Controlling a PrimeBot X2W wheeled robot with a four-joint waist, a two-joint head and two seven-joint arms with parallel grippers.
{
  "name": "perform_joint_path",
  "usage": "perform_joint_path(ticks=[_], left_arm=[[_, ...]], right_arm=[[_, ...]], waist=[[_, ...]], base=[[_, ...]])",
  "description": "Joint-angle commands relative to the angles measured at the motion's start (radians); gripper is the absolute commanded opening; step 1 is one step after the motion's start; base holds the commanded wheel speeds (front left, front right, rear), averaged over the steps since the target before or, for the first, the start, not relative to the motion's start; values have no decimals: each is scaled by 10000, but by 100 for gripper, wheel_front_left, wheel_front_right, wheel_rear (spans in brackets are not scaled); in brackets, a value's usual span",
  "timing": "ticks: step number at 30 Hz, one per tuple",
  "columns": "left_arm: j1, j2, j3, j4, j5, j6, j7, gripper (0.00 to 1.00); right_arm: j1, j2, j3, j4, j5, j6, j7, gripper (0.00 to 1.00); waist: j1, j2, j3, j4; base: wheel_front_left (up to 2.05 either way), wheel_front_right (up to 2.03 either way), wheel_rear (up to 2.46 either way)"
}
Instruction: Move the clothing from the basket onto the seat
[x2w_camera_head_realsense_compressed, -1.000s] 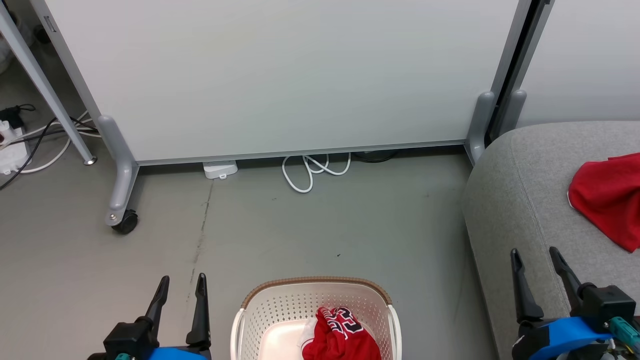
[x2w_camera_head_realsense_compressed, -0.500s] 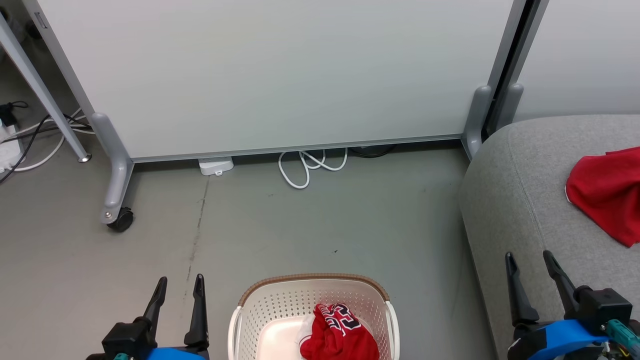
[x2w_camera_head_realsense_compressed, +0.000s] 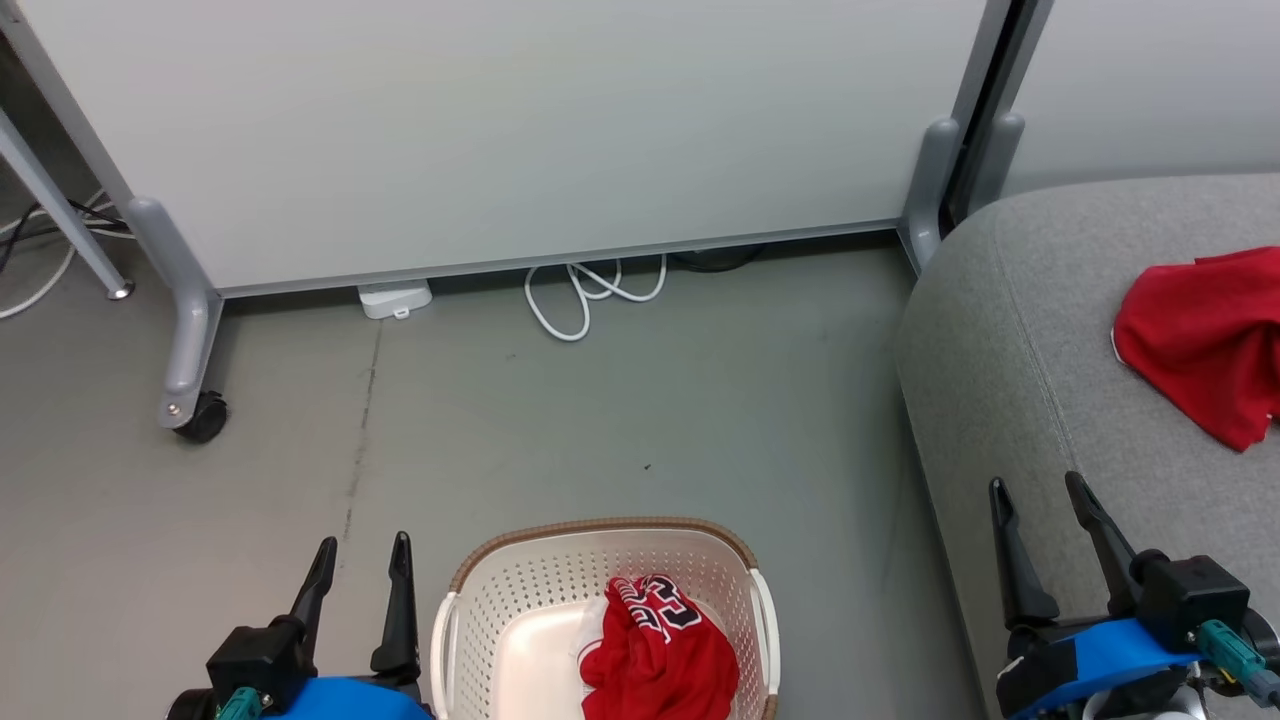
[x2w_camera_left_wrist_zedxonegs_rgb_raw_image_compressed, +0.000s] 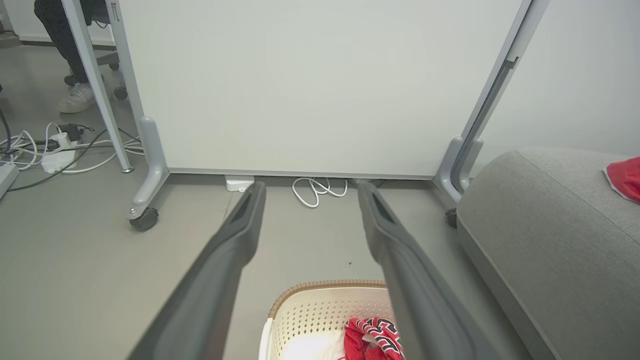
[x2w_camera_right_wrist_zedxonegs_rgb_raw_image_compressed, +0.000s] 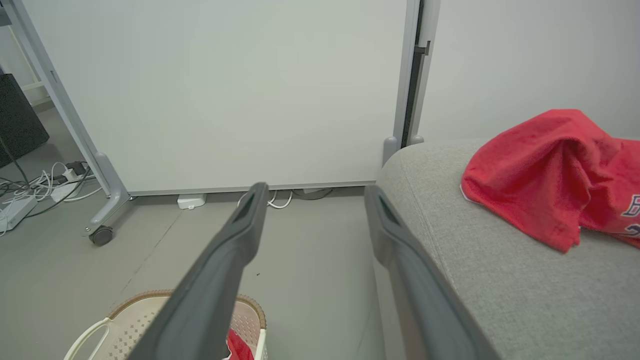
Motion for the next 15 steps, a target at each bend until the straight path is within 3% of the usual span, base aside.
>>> perform_joint_path(ticks=[1,15], left_arm=[[-258,14,-20,174,-90,-71,-48,100],[-2239,65,-1032,2637,-436,-72,-48,100]], right_arm=[[-191,3,78,-110,0,5,-49,100],[-1091,2,868,-559,2,5,-146,100]], waist=[[0,0,329,-308],[0,0,2885,-1944]], base=[[0,0,0],[0,0,0]])
